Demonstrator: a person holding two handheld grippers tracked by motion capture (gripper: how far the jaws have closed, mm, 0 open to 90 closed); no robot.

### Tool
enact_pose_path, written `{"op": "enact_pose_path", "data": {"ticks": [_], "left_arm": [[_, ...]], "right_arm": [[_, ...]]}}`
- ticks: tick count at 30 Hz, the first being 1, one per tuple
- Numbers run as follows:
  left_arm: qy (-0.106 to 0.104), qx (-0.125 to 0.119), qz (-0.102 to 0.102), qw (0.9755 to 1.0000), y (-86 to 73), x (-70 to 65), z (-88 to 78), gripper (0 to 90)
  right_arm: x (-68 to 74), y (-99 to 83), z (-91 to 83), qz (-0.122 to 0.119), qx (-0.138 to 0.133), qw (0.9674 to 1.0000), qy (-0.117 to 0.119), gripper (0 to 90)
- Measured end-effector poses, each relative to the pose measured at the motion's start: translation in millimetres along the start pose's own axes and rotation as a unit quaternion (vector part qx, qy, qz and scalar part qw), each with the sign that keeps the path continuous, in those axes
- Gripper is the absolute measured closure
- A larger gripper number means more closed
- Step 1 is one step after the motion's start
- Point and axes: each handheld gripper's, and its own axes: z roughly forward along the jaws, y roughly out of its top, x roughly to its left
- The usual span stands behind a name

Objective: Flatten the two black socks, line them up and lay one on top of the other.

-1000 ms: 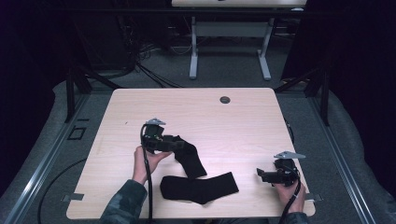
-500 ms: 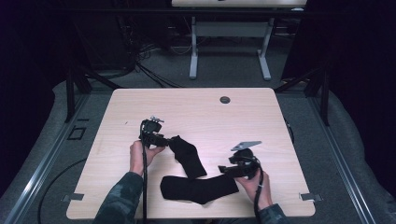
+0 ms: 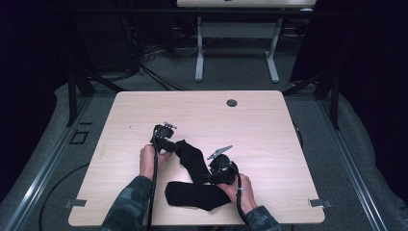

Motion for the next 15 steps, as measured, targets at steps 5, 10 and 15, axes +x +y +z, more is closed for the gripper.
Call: {"op": "enact_pose_path", "data": {"ticks": [5, 10, 15], "left_arm": [[-0.002, 0.0, 0.012, 0.9999, 0.3, -4.2, 1.2, 86.7], [-0.009, -0.008, 0.004, 0.9999, -1.8, -3.2, -0.2, 88.2], [-0.024, -0.036, -0.008, 0.999, -6.8, -2.2, -14.4, 88.2]], "right_arm": [[-2.4, -2.5, 1.0, -0.006, 0.005, 0.9998, 0.021, 78.3], [-5.7, -5.3, -1.9, -0.002, -0.005, 0.9997, 0.024, 83.5], [-18.7, -8.7, -16.6, 0.008, -0.02, 0.9997, 0.008, 85.1]]}}
